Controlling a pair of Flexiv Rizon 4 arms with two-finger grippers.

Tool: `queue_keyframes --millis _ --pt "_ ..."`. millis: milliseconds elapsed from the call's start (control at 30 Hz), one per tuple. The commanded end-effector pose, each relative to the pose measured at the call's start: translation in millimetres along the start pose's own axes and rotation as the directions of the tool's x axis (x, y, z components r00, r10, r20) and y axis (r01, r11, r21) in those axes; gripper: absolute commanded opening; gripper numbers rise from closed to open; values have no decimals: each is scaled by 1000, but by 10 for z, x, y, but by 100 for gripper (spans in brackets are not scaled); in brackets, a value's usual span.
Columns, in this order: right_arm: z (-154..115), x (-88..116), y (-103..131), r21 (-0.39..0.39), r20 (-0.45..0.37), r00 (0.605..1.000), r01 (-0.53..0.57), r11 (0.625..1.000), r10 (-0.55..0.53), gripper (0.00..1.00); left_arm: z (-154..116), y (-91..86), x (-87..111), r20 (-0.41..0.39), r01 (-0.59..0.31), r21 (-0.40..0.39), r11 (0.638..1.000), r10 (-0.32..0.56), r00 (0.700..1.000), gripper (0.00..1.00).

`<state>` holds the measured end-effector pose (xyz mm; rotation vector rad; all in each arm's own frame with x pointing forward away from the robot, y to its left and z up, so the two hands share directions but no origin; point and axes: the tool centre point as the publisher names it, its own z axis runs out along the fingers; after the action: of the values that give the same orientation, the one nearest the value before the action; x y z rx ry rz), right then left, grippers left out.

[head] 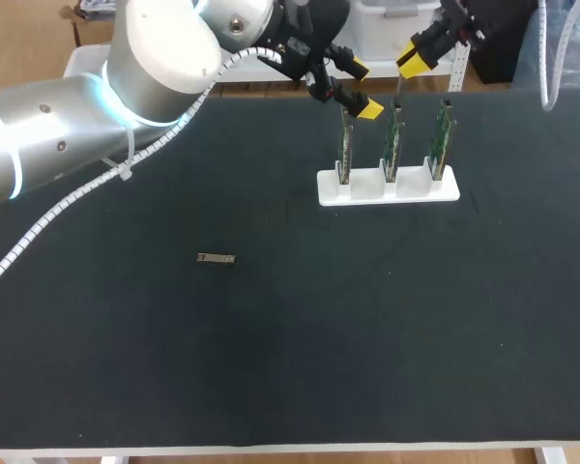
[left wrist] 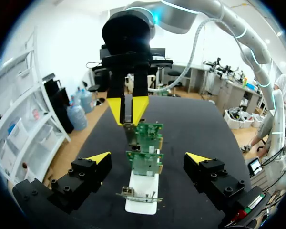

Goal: Pick up the optical module with the left hand, and insert it into the network port with the right hand.

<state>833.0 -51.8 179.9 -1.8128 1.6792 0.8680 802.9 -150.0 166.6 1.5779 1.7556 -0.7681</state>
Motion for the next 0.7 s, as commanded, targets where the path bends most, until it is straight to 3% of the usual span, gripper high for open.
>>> queue_keyframes --millis 33,700 --pt "-13 -7 -64 -289 0 1000 1 957 -1 0 3 13 -11 -5 2 2 1000 -2 1000 100" --pt "22 -19 -63 -303 4 1000 5 953 -4 0 3 13 -11 -5 2 2 1000 -2 1000 100"
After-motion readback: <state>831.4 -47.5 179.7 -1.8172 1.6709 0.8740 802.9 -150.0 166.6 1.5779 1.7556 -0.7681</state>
